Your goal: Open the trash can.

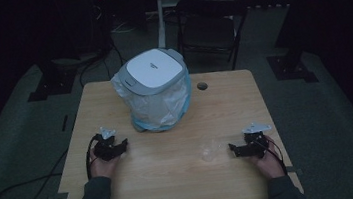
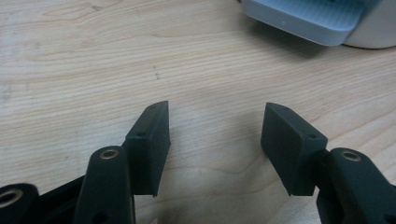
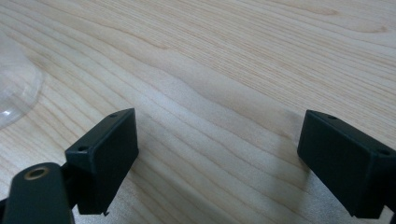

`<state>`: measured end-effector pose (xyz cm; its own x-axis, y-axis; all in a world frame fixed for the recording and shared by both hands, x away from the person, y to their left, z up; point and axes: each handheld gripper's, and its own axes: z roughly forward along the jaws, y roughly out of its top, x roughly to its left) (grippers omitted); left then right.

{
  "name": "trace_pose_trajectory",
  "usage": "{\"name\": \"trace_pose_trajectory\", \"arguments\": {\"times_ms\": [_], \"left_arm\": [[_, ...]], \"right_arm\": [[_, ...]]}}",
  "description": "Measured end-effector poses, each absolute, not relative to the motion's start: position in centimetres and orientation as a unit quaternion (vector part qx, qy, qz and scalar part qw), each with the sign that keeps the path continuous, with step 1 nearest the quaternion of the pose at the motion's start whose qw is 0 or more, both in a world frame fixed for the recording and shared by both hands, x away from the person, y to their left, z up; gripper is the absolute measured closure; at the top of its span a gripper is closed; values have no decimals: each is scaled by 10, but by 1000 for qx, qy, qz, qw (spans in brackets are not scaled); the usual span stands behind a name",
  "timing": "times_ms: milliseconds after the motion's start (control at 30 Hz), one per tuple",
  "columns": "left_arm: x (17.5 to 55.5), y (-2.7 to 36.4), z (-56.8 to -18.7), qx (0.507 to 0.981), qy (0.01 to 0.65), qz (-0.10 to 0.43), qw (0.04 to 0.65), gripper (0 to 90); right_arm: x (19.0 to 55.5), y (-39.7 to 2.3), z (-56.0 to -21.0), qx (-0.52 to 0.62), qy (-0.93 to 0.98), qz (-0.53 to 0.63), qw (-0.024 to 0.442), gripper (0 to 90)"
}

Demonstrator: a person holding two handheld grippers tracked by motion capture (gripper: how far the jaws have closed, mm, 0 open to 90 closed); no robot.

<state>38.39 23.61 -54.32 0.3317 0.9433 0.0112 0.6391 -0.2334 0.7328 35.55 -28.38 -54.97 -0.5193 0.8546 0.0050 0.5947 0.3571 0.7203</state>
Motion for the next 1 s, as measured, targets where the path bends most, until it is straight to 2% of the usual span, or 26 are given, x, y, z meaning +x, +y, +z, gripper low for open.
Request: {"name": "trace_pose_trajectory", "arguments": {"times_ms": [200,333,400,500,533,700,767,800,1000], "left_arm": [[384,236,-543,755,521,231,324,394],[387,236,-542,759,519,224,325,403],[388,236,-540,760,520,215,325,512],[393,234,-535,767,517,190,328,565],[394,232,-534,770,512,190,331,603],[401,225,-521,775,486,177,363,667],[406,222,-516,782,472,165,373,722],[408,220,-514,784,466,165,375,722],[422,211,-506,793,448,170,375,868]], "right_arm": [[353,-281,-550,468,792,339,196,114],[353,-280,-550,471,791,338,198,114],[353,-280,-550,470,791,338,198,115],[353,-280,-550,471,790,338,199,117],[353,-280,-550,471,790,338,199,117],[352,-280,-550,471,790,338,200,117],[352,-280,-550,471,790,337,200,117],[352,-280,-550,471,790,337,200,117],[352,-280,-550,472,789,337,200,118]]}}
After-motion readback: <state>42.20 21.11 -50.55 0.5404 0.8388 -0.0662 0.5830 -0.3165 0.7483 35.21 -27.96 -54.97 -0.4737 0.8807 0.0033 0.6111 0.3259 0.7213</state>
